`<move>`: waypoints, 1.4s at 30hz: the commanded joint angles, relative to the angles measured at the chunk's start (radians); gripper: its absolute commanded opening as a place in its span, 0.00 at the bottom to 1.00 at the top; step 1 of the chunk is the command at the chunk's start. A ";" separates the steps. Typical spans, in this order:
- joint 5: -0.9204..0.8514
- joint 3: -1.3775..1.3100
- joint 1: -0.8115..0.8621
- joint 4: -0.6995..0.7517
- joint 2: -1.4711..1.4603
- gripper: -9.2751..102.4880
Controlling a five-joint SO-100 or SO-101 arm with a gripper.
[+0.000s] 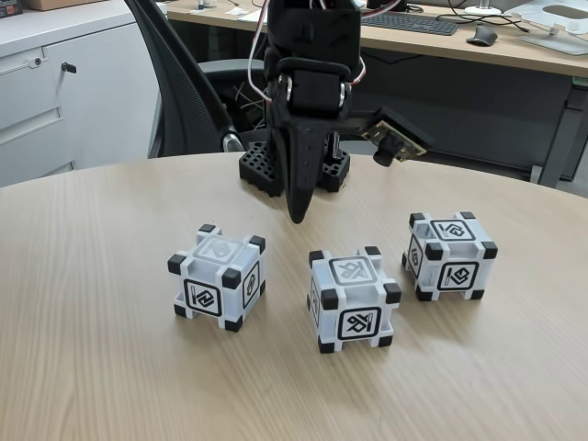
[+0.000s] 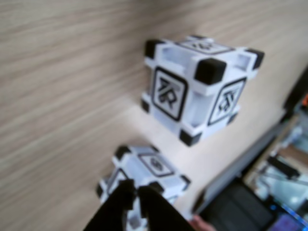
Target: Stack cubes from left to right.
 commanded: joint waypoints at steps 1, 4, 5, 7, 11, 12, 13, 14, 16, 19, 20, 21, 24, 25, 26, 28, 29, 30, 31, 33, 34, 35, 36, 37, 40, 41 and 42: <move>0.011 -0.015 0.008 0.011 0.020 0.08; 0.011 -0.015 0.008 0.011 0.020 0.08; 0.011 -0.015 0.008 0.011 0.020 0.08; 0.011 -0.015 0.008 0.011 0.020 0.08; 0.006 -0.015 0.008 0.011 0.020 0.08; 0.006 -0.015 0.008 0.011 0.020 0.08; 0.006 -0.015 0.008 0.011 0.020 0.08; 0.006 -0.015 0.008 0.011 0.020 0.08; 0.008 -0.015 0.008 0.011 0.020 0.08; 0.008 -0.015 0.008 0.011 0.020 0.08; 0.008 -0.015 0.008 0.011 0.020 0.08; 0.008 -0.015 0.008 0.011 0.020 0.08; 0.008 -0.015 0.008 0.011 0.020 0.08; 0.008 -0.015 0.008 0.011 0.020 0.08; 0.005 -0.015 0.008 0.011 0.020 0.08; 0.003 -0.015 0.008 0.011 0.020 0.08; 0.003 -0.015 0.008 0.011 0.020 0.08; 0.003 -0.015 0.008 0.011 0.020 0.08; 0.002 -0.015 0.008 0.011 0.020 0.08; -0.002 -0.015 0.008 0.011 0.020 0.08; -0.002 -0.015 0.008 0.011 0.020 0.08; -0.002 -0.015 0.008 0.011 0.020 0.08; -0.003 -0.015 0.008 0.011 0.020 0.08; -0.006 -0.015 0.008 0.011 0.020 0.08; -0.032 -0.015 0.008 0.011 0.020 0.08; -0.043 -0.015 0.008 0.011 0.020 0.08; -0.063 -0.015 0.008 0.011 0.020 0.08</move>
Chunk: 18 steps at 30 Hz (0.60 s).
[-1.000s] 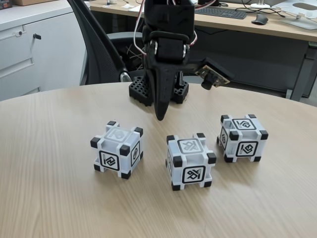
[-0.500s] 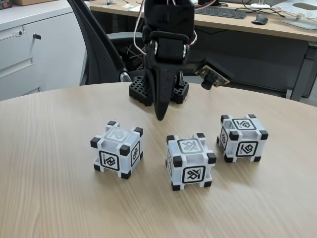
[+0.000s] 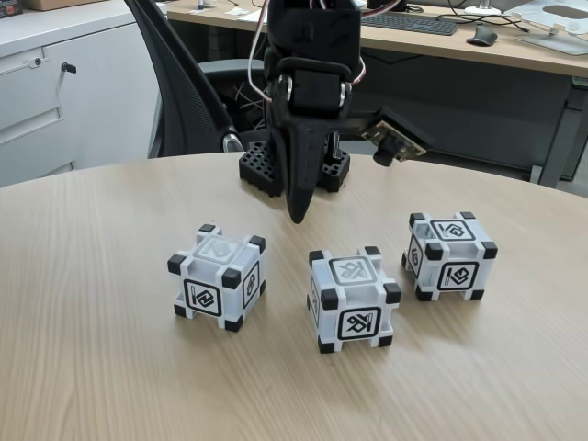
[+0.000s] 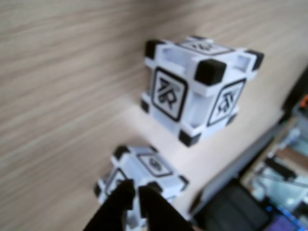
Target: Stack cubes from left to right.
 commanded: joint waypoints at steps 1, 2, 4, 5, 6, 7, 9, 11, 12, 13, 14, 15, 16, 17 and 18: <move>-0.043 -0.017 0.008 0.011 0.020 0.08; -0.051 -0.021 0.008 0.009 0.020 0.08; -0.058 -0.046 0.008 0.009 0.017 0.08; -0.058 -0.069 0.008 0.009 0.015 0.08; -0.055 -0.097 0.008 0.009 0.015 0.08; -0.051 -0.129 0.008 0.009 0.014 0.08; -0.040 -0.199 0.008 0.009 0.002 0.08; -0.031 -0.272 0.008 0.009 -0.043 0.08; -0.020 -0.308 0.006 0.009 -0.077 0.08; -0.014 -0.342 0.006 0.009 -0.115 0.08; -0.006 -0.376 0.006 0.009 -0.160 0.08; 0.003 -0.411 0.006 0.009 -0.209 0.08; 0.008 -0.446 0.006 0.009 -0.264 0.08; 0.018 -0.482 0.006 0.009 -0.322 0.08; 0.029 -0.520 0.006 0.009 -0.383 0.08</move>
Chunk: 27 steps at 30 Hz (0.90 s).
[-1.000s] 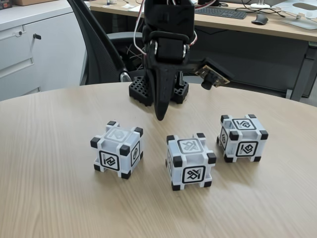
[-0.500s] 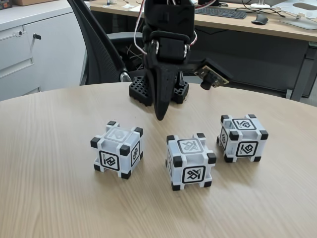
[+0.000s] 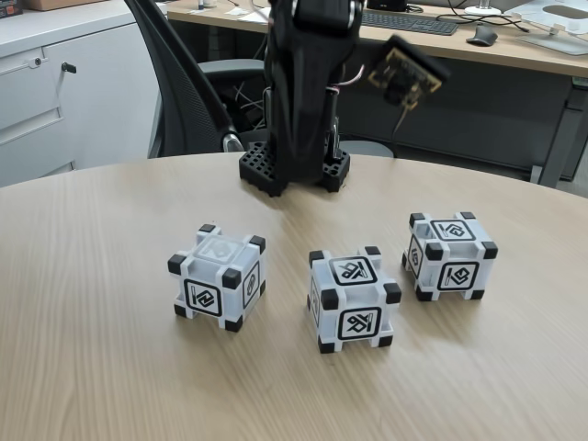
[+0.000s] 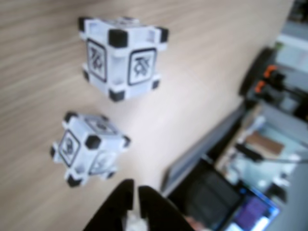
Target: Stack cubes from left to right.
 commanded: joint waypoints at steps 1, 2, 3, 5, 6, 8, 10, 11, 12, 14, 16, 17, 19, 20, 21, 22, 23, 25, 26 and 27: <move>0.035 -0.161 0.006 -0.008 -0.167 0.08; 0.048 -0.202 0.006 -0.008 -0.233 0.08; 0.064 -0.245 0.006 -0.008 -0.307 0.08; 0.091 -0.337 0.006 -0.008 -0.449 0.08; 0.106 -0.383 0.006 -0.008 -0.523 0.08; 0.133 -0.476 0.006 -0.006 -0.666 0.08; 0.155 -0.557 0.006 -0.006 -0.802 0.08; 0.172 -0.595 0.006 0.002 -0.864 0.08; 0.189 -0.630 0.006 0.006 -0.923 0.08; 0.221 -0.690 0.006 0.009 -1.025 0.08; 0.239 -0.729 0.006 0.011 -1.112 0.08; 0.245 -0.739 0.006 0.011 -1.147 0.08; 0.247 -0.744 0.006 0.012 -1.201 0.08; 0.244 -0.744 0.006 0.012 -1.218 0.08; 0.239 -0.738 0.006 0.014 -1.229 0.08; 0.236 -0.732 0.006 0.014 -1.232 0.08; 0.232 -0.732 0.006 0.015 -1.232 0.08; 0.222 -0.730 0.006 0.043 -1.221 0.08; 0.218 -0.732 0.006 0.066 -1.218 0.08; 0.215 -0.738 0.006 0.091 -1.218 0.08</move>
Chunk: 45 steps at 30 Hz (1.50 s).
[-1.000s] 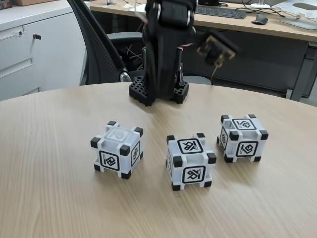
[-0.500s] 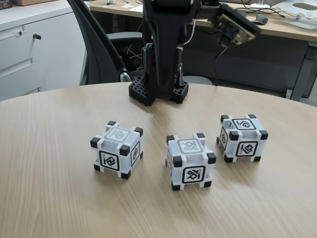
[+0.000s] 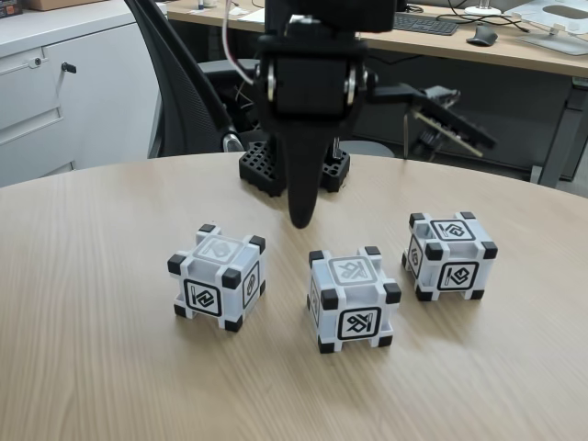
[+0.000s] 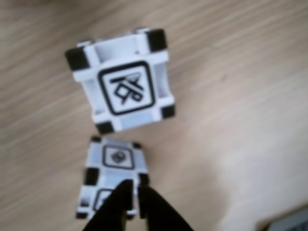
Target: Stack cubes from left to right.
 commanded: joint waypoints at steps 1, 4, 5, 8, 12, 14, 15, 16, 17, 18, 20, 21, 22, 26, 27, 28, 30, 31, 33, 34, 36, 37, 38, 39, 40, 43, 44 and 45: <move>-0.012 -0.049 0.005 0.058 0.011 0.08; -0.017 -0.054 0.005 0.115 0.011 0.08; -0.018 -0.054 0.005 0.126 0.011 0.08; -0.017 -0.054 0.005 0.133 -0.003 0.08; 0.012 -0.054 0.003 0.133 -0.005 0.08; 0.017 -0.054 -0.003 0.133 0.005 0.08; 0.015 -0.054 -0.020 0.133 0.011 0.08; 0.015 -0.054 -0.046 0.133 0.012 0.08; 0.021 -0.054 -0.081 0.133 0.012 0.08; 0.038 -0.054 -0.120 0.133 0.012 0.08; 0.080 -0.049 -0.204 0.133 0.012 0.08; 0.094 -0.046 -0.249 0.133 0.012 0.08; 0.110 -0.041 -0.290 0.133 0.012 0.08; 0.167 -0.040 -0.440 0.133 0.012 0.08; 0.178 -0.040 -0.466 0.133 0.012 0.08; 0.189 -0.040 -0.489 0.133 0.012 0.08; 0.239 -0.040 -0.529 0.135 0.014 0.08; 0.255 -0.040 -0.549 0.135 0.014 0.08; 0.284 -0.040 -0.588 0.135 0.014 0.08; 0.290 -0.040 -0.607 0.135 0.014 0.08; 0.311 -0.040 -0.641 0.135 0.014 0.18; 0.316 -0.040 -0.655 0.135 0.014 0.22; 0.321 -0.040 -0.666 0.135 0.014 0.24; 0.327 -0.040 -0.672 0.135 0.014 0.27; 0.327 -0.040 -0.675 0.135 0.008 0.30; 0.324 -0.040 -0.676 0.135 -0.003 0.36; 0.321 -0.040 -0.676 0.135 -0.003 0.37; 0.319 -0.040 -0.676 0.135 -0.003 0.39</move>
